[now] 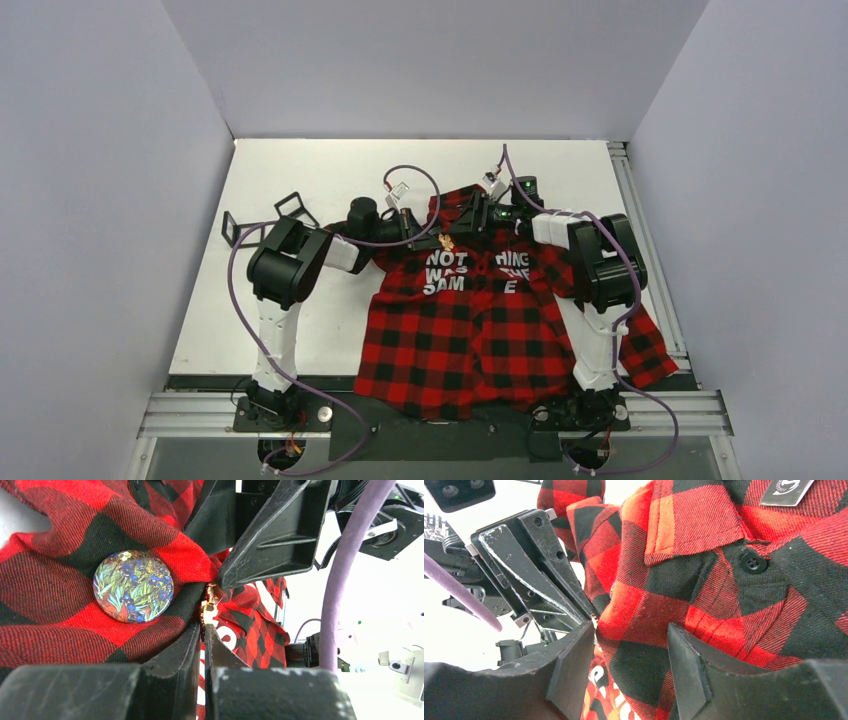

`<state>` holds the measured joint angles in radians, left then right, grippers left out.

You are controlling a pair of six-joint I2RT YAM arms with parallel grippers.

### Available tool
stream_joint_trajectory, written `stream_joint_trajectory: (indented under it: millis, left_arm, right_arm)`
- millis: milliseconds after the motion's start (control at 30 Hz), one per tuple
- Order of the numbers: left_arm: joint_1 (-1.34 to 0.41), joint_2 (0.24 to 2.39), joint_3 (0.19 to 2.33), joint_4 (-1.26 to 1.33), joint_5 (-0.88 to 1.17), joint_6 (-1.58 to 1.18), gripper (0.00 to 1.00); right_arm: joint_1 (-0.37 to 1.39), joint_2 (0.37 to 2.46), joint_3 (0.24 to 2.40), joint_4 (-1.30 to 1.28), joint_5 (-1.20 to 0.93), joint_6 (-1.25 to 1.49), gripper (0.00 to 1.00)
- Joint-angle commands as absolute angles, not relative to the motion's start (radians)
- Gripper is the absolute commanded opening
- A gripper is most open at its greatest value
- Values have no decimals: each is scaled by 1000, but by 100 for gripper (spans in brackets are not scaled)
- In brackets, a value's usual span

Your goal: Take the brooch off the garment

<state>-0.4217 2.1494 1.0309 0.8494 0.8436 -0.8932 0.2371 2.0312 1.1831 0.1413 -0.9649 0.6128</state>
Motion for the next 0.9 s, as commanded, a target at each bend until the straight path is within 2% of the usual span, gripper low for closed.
stream_joint_trajectory:
  millis: [0,267,667,867]
  left_arm:
    - [-416,2158,1034,979,878,-934,0]
    - [-417,2173,1043,988,867,-954,0]
    - [-416,2184,1045,967,849,-955,0]
    - [-414,2188,1047,966,846,-960,0]
  right_arm:
    - [247,2034,1174,231,-1021,631,50]
    - [252,2033,1166,244,-1037,640,43]
    - [262,2036,1124,396,-1078,759,40]
    - [263,2034,1117,398,-1073,762,34]
